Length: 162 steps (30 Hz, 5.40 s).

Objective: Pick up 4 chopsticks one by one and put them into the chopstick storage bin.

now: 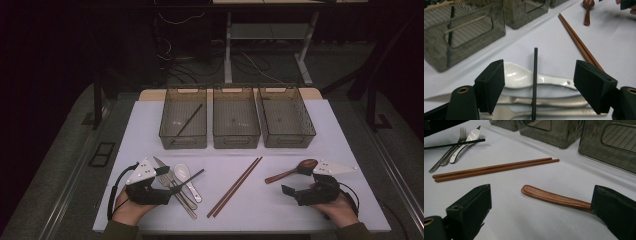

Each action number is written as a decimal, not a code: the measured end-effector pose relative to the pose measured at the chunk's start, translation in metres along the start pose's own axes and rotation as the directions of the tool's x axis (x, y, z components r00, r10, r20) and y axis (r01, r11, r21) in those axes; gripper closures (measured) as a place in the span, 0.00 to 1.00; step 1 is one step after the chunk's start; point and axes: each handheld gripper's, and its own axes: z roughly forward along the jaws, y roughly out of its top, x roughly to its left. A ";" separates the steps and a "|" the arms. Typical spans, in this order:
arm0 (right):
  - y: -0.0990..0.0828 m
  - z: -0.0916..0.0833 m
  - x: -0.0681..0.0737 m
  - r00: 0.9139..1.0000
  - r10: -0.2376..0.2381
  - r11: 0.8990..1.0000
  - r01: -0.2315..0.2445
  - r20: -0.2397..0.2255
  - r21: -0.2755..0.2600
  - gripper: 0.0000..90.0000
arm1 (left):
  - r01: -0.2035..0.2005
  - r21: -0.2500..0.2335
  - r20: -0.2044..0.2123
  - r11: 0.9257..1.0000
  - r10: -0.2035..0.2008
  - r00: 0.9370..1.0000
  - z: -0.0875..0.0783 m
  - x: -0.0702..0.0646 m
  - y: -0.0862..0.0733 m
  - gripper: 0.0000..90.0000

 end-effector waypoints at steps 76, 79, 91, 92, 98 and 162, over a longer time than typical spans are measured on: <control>-0.004 0.012 0.006 1.000 -0.017 0.999 0.016 0.022 0.033 0.03 | -0.012 0.231 0.084 0.973 -0.008 0.996 0.008 0.014 -0.026 0.94; -0.004 0.012 0.005 1.000 -0.016 0.999 0.016 0.022 0.032 0.03 | -0.012 0.231 0.082 0.973 -0.007 0.997 0.007 0.015 -0.025 0.94; -0.004 0.012 0.005 1.000 -0.019 0.999 0.018 0.025 0.034 0.03 | 0.031 0.212 0.047 0.977 -0.042 0.998 0.005 0.016 -0.016 0.94; -0.004 0.012 0.005 1.000 -0.018 0.999 0.017 0.025 0.034 0.03 | 0.030 0.209 0.048 0.978 -0.041 0.998 0.005 0.016 -0.015 0.94; -0.004 0.013 0.004 0.999 -0.021 0.999 0.020 0.026 0.035 0.03 | 0.029 0.188 0.039 0.982 -0.037 0.999 0.004 0.018 -0.010 0.94; -0.004 0.012 0.004 1.000 -0.009 0.999 0.008 0.028 0.038 0.03 | 0.021 0.043 0.010 0.999 -0.021 1.000 0.029 0.043 0.052 0.94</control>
